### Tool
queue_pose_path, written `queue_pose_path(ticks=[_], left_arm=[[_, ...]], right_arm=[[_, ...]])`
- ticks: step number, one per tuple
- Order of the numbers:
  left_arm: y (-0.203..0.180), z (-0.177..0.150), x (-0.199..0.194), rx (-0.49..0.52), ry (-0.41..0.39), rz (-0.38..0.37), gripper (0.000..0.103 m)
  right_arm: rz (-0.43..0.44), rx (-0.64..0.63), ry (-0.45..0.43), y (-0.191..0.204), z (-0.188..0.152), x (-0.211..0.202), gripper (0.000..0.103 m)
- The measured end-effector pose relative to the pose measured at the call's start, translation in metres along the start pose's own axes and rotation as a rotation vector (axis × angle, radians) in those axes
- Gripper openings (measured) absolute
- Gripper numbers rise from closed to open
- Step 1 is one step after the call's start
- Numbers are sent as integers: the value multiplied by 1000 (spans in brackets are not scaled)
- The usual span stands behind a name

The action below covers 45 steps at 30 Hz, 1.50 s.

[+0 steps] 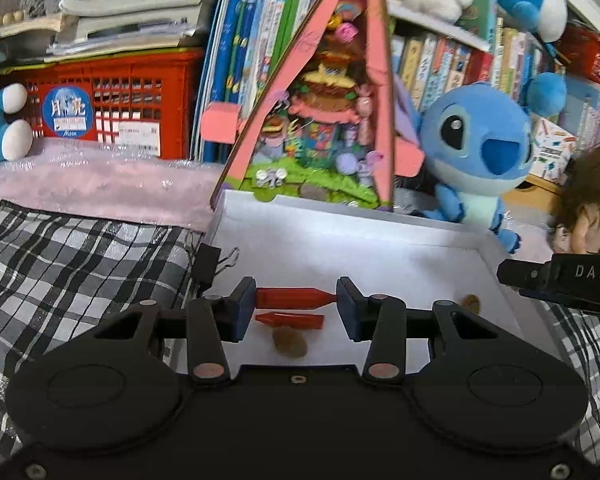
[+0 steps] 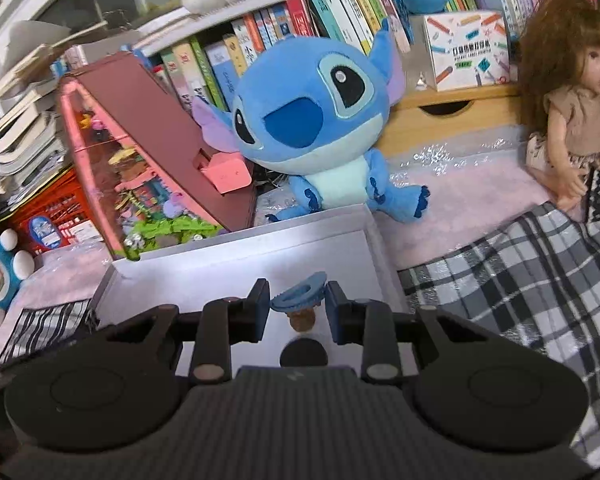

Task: Organize rigid objects
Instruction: 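Carry the red stick with the left tool while the right tool carries the blue clip over the tray, then open the left tool to drop the stick while the right tool drops the blue clip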

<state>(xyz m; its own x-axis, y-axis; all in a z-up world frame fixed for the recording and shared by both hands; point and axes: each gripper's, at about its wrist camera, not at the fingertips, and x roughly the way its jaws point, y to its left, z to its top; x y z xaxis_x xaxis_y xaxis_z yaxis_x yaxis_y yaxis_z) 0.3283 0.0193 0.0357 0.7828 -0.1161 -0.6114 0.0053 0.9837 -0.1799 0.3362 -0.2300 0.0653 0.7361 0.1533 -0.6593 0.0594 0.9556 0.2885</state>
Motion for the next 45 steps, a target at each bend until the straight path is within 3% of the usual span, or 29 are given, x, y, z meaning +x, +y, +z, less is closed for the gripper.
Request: queue_pose_path(ticks=[22,42,45], left_arm=[[6,-2,27,10,47,27,42],[-1,-10,30,89,13,65,42],[-2,-11,30,89,15,57,46]], right_arm=[[-18,8,61,15,2,39,35],[-88,-36,56,20,-2,53,35],[-86,-35,60,19,-3,54,37]])
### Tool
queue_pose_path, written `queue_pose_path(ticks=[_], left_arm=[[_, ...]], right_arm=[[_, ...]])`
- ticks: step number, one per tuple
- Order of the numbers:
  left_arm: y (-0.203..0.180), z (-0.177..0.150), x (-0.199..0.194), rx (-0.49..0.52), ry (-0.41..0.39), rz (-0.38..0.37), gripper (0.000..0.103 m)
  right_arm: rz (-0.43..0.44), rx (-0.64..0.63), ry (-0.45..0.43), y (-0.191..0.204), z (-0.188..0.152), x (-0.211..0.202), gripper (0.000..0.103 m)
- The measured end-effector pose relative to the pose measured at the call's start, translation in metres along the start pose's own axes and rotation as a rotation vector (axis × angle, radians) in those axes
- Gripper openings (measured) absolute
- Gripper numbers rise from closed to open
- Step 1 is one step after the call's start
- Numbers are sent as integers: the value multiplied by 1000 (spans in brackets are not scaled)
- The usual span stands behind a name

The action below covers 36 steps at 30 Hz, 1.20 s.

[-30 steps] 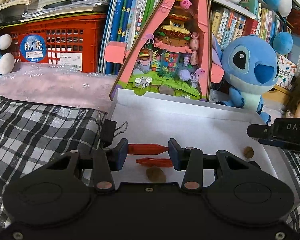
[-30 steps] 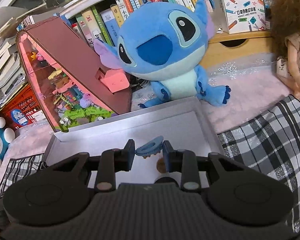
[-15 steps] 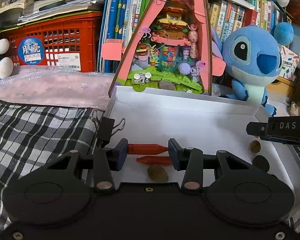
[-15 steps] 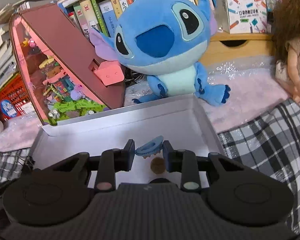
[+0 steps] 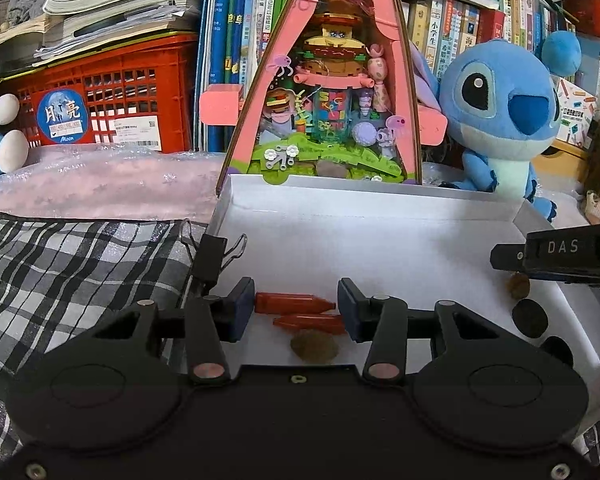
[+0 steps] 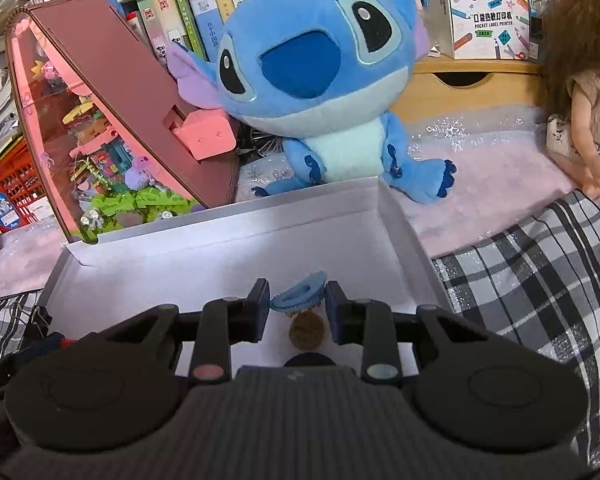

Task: Organize rigid objects
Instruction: 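Open the left tool to drop the stick while the right tool drops the blue clip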

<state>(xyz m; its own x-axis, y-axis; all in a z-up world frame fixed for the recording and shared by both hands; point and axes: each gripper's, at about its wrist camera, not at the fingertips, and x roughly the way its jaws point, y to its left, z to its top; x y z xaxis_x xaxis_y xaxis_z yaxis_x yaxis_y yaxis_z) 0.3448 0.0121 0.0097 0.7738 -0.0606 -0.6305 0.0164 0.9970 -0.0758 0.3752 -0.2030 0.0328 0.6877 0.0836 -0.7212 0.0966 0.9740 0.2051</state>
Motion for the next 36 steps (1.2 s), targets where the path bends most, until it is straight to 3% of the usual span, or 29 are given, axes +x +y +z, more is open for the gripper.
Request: queue_pose_path(ticks=[4,7,11,24,36], left_arm=[[0,-1,-4,-7,1,-5,63],[0,-2,-9,-6,-1,-15,67],[1,-3,-20,-16,-8,-27,76],[0,-15,-71,10,-57,-71,82],[-3,-43,-119,68,-105,-105,84]], right_arm=[[14,1,-6,-1,-2,-2,39],[25,-1,-20,-2,-3,-8,55],[44,-4,-38,-6,-5,-20,60],[108,-91,-91,-13,-24,-69,83],[177,-171,-151,-11,-52,-119,88]])
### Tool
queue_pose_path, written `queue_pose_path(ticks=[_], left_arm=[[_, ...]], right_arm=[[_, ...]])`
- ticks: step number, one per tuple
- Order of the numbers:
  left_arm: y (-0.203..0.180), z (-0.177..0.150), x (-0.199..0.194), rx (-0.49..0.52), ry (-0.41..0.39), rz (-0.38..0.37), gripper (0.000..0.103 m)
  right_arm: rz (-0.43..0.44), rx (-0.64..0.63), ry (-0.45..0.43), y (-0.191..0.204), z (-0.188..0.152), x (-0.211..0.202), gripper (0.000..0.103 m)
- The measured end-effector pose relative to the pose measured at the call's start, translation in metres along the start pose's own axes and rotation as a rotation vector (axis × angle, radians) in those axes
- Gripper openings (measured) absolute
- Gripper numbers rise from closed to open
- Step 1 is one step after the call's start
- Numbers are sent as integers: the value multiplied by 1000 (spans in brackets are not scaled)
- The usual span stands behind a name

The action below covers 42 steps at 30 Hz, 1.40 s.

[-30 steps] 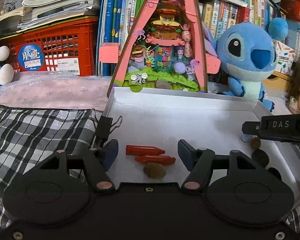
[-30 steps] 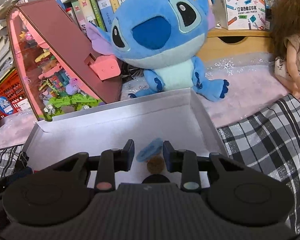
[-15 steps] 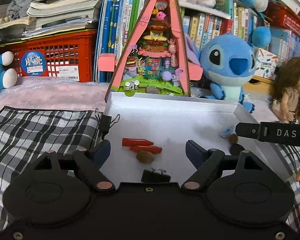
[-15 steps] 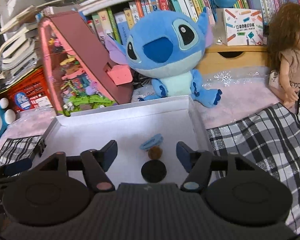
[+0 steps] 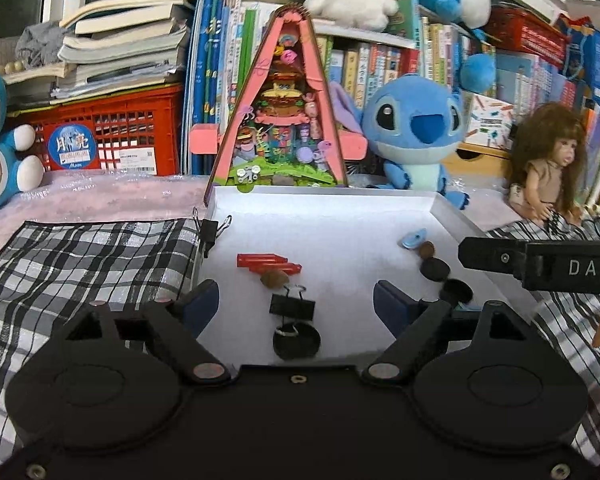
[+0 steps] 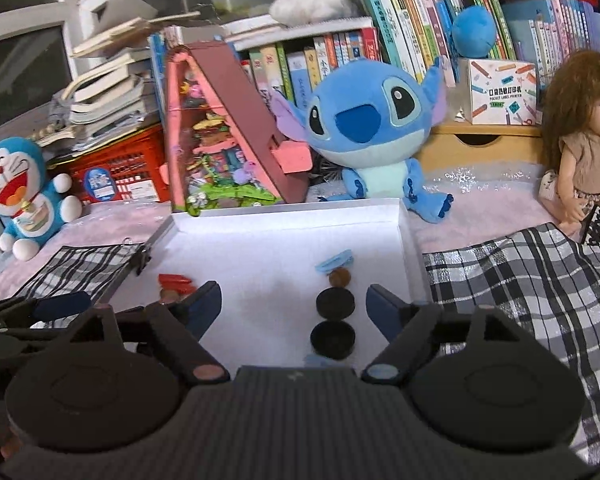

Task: Organize rigid objects
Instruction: 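Open the left tool to drop the stick while the right tool drops the blue clip, then lift both tools from the tray and reach toward the remaining items on the cloth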

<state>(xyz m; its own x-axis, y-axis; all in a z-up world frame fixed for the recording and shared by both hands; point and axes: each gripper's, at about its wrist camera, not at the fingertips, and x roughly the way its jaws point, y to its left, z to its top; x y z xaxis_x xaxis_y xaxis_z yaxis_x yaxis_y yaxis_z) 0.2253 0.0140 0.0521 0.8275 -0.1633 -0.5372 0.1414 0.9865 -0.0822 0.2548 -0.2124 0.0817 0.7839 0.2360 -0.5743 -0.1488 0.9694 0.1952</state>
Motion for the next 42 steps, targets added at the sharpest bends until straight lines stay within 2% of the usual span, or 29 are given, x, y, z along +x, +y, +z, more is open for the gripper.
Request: queue_pose_path(ticks=[7,12,17,29,37,42], left_arm=[[-9,-16,-28,19,-19,-30,84],[-12,-28,-46,-6,-19,-63,84],[-15,-41,-61,3,-24,-64,85],[-14,-78,-83,35,6,-50,85],[-20,-97,-94,74,10,-66,85],[-19,-107,-94,60,27,-71,85]], right_arm=[[30,-42,-29,6,-16,-28,90],[41,-67,-50,10,-29,-46,92],[41,-93,-58,10,-42,-60,93],[25,-156,-65,11,-78,-87,94],[49,-221,-62,17,-103,-103,96],[80,-227,-55,18,-122,-114,96]])
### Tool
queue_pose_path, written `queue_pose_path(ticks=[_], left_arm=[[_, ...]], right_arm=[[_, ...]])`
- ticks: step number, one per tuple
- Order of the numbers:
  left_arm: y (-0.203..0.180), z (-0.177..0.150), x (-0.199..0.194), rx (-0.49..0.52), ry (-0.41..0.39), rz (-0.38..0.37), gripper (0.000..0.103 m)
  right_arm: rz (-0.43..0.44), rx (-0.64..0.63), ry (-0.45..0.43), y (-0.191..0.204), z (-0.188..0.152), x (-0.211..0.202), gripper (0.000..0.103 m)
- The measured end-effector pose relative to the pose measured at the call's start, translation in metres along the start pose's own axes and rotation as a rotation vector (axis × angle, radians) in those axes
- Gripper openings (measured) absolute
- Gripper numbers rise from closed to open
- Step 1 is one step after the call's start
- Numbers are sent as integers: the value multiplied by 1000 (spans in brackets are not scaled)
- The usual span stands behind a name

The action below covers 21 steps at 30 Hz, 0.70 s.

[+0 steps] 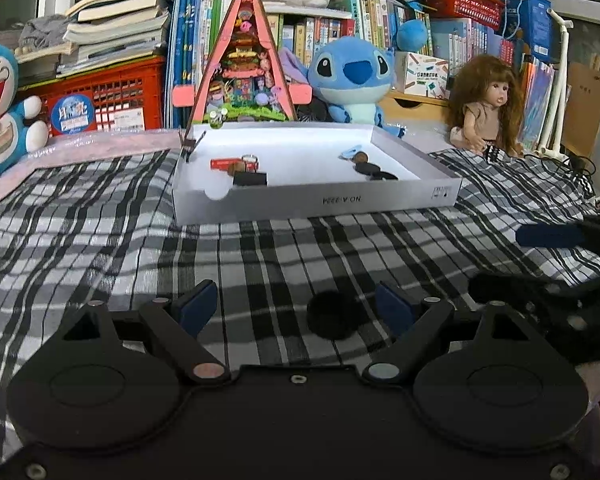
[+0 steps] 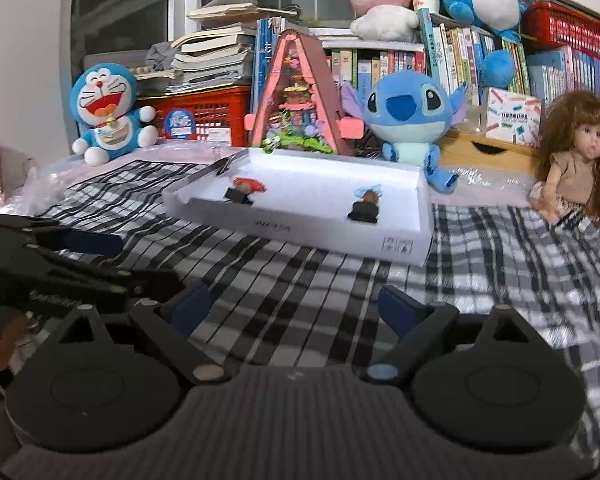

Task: Organize rigid objects
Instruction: 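Lift both tools from the tray and reach toward the remaining items on the cloth, then grasp a black round lid with the left tool while the right tool grasps a clear plastic cup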

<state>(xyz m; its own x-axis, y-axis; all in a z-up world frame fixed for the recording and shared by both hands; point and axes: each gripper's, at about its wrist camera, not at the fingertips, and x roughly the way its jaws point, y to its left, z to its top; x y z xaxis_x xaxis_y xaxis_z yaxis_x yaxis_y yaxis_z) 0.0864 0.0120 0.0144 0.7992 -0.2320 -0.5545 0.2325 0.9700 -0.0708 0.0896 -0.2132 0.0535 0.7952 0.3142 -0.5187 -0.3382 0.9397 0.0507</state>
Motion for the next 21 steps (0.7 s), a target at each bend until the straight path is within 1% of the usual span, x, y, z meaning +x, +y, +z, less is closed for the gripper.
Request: queue_pose_path(ticks=[4,8,13,15,17,18,20,21], left_arm=[[2,-6,2,-10,13,-6,85],[2,-9,5,-23,24,-19,82],[-2,-10,9,-12,34,-28,76],[-3,-9,10,-9,34,-32,72],[-4,-9,10,-4,33,-37,64],[-5,-9,10,-1,33,-38,62],[-5,-9,11,3,31,-38,53],[-5,-9,11,4,30,-40,50]], right_arm=[[30,2,-3,6,-15,-7,97],[31,-62,3,18,-26,-10,97],[35,-127,5,34,-34,-8,97],[35,-139,8,38,-36,-6,97],[41,-143,8,41,-37,-5,96],[44,-144,7,42,-38,-5,93],[52,-148,7,44,-39,-5,89],[57,-151,6,45,-39,-5,85]])
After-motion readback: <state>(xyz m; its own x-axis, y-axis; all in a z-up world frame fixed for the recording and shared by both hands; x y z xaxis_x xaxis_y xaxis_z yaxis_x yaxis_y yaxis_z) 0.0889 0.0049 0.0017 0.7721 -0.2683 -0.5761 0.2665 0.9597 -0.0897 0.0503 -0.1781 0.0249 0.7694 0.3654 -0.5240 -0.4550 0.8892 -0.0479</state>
